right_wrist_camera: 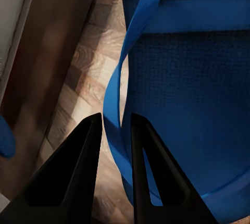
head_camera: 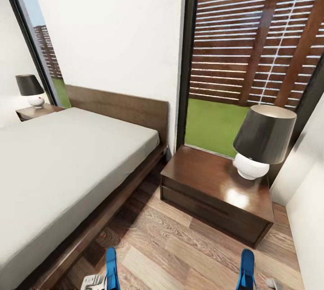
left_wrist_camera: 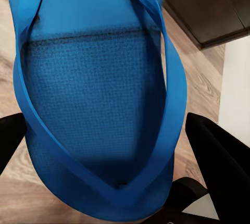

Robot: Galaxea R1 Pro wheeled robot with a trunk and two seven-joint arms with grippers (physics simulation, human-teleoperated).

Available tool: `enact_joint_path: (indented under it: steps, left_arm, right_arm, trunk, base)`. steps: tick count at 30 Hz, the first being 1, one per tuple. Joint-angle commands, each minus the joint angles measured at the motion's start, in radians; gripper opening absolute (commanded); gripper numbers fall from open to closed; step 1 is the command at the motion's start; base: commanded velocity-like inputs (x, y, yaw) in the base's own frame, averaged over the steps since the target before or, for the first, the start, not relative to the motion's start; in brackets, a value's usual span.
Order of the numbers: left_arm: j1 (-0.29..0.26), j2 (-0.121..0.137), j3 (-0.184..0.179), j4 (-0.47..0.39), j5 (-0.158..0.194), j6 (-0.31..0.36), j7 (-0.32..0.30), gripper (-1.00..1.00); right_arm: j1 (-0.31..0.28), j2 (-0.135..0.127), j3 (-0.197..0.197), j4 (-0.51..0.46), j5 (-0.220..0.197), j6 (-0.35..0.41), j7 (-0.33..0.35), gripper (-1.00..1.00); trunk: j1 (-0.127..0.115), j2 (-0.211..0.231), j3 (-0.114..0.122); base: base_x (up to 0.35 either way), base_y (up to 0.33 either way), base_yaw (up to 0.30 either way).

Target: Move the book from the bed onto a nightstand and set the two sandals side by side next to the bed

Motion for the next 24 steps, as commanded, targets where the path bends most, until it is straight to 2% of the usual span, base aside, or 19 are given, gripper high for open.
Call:
enact_joint_path:
  steps: [1, 24]
  left_arm:
    - [-0.001, 0.000, 0.000, 0.001, -0.002, -0.009, -0.001, -1.00]
    - [-0.001, -0.006, -0.002, 0.001, -0.002, -0.009, -0.001, -1.00]
  right_arm:
    - [0.000, 0.000, 0.003, 0.001, -0.005, 0.000, 0.005, -1.00]
    - [0.000, 0.000, 0.003, 0.001, -0.005, 0.000, 0.005, -1.00]
  trunk:
    - [0.000, 0.000, -0.001]
    - [0.000, 0.000, -0.001]
  base:
    - [0.000, 0.000, 0.231]
    - [-0.015, -0.025, 0.231]
